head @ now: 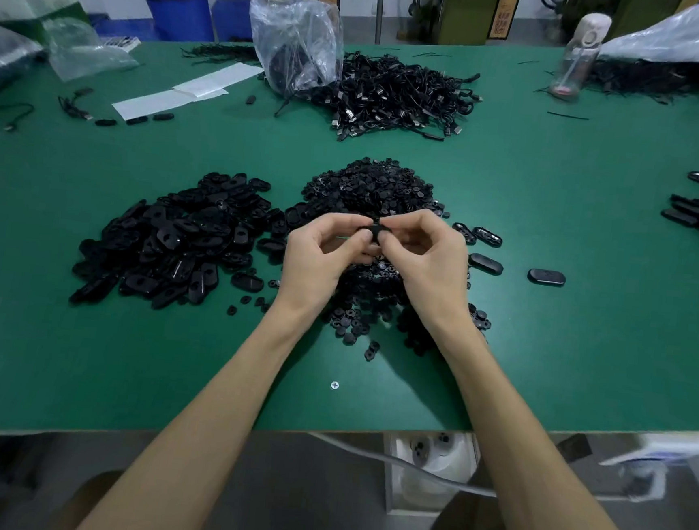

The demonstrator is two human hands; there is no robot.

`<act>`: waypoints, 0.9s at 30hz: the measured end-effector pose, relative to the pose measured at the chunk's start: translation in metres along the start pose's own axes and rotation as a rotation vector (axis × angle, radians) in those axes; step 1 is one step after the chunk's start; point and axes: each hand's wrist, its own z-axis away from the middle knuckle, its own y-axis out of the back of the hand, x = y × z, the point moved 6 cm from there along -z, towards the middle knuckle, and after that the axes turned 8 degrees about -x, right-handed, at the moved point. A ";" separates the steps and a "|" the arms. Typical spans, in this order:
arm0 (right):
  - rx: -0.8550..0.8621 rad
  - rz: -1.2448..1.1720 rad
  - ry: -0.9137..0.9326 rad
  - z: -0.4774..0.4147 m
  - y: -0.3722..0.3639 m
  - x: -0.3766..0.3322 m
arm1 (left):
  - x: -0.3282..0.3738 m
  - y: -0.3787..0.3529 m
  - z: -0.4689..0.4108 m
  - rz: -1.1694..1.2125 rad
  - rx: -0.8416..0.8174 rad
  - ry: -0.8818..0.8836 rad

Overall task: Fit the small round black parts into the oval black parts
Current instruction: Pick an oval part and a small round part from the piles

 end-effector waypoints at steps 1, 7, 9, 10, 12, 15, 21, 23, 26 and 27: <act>0.051 0.026 0.004 0.000 0.004 0.000 | 0.001 0.003 -0.001 -0.032 0.036 -0.015; 0.470 0.104 -0.114 0.001 0.046 0.011 | 0.009 0.022 0.008 -0.488 0.335 -0.018; 0.511 0.118 -0.131 0.001 0.052 0.012 | 0.007 0.016 0.007 -0.572 0.269 0.002; 0.532 0.124 -0.140 0.001 0.053 0.013 | 0.006 0.012 0.005 -0.630 0.229 0.009; 0.569 0.114 -0.174 0.001 0.056 0.017 | 0.001 0.008 0.002 -0.783 0.183 0.047; 0.591 0.046 -0.272 0.001 0.059 0.026 | -0.006 0.010 0.002 -0.931 0.207 0.134; 0.476 0.103 -0.281 0.002 0.051 0.021 | 0.003 0.028 0.010 -0.926 0.429 0.229; 0.353 0.191 -0.173 -0.001 0.041 0.013 | 0.004 0.039 0.010 -0.935 0.476 0.247; 0.015 0.374 0.004 -0.005 0.011 0.002 | 0.000 0.049 0.010 -1.008 0.450 0.305; -0.096 0.403 0.036 -0.005 0.000 0.001 | -0.002 0.048 0.010 -1.036 0.419 0.335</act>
